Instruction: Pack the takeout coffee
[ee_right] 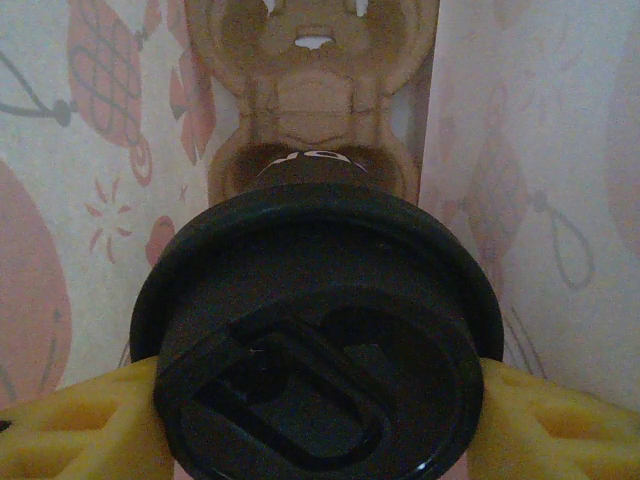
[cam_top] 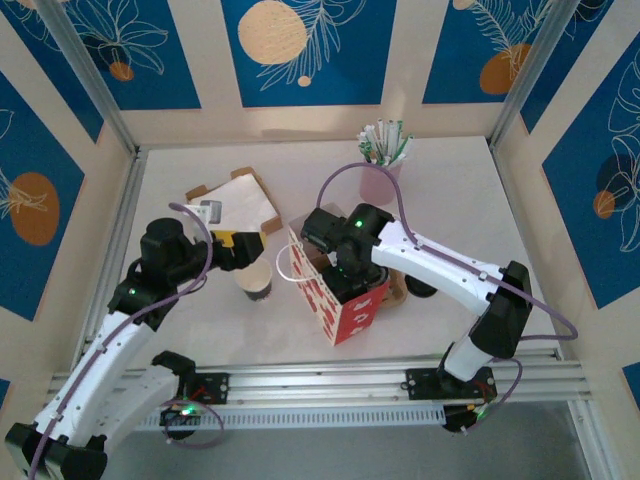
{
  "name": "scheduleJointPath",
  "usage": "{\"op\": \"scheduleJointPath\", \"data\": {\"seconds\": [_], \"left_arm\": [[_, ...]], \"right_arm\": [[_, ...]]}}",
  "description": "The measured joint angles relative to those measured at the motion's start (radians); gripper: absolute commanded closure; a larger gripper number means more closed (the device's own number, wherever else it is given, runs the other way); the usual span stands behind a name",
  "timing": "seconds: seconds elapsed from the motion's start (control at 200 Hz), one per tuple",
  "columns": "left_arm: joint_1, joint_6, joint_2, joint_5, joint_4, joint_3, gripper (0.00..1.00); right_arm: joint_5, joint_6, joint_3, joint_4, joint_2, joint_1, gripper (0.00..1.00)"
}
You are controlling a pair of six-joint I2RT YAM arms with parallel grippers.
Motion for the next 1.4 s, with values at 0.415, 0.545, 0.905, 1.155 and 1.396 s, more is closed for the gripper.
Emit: {"op": "scheduleJointPath", "data": {"seconds": [0.415, 0.545, 0.905, 1.155, 1.396], "left_arm": [[0.0, -0.003, 0.0, 0.001, 0.0, 0.0, 0.01], [0.0, -0.003, 0.0, 0.001, 0.0, 0.0, 0.01], [0.0, -0.003, 0.0, 0.004, 0.001, -0.003, 0.01], [0.0, -0.003, 0.0, 0.004, 0.001, -0.003, 0.01], [0.0, -0.003, 0.002, 0.004, 0.001, -0.003, 0.01]], "right_arm": [[0.0, 0.001, -0.001, -0.011, 0.0, -0.003, 0.42], [0.0, 0.003, -0.001, -0.013, 0.0, -0.005, 0.42], [-0.001, 0.004, -0.001, -0.036, 0.001, -0.006, 0.42], [-0.018, 0.004, 0.002, -0.039, 0.004, -0.006, 0.42], [-0.034, 0.004, 0.01, -0.047, 0.01, -0.007, 0.42]]}}
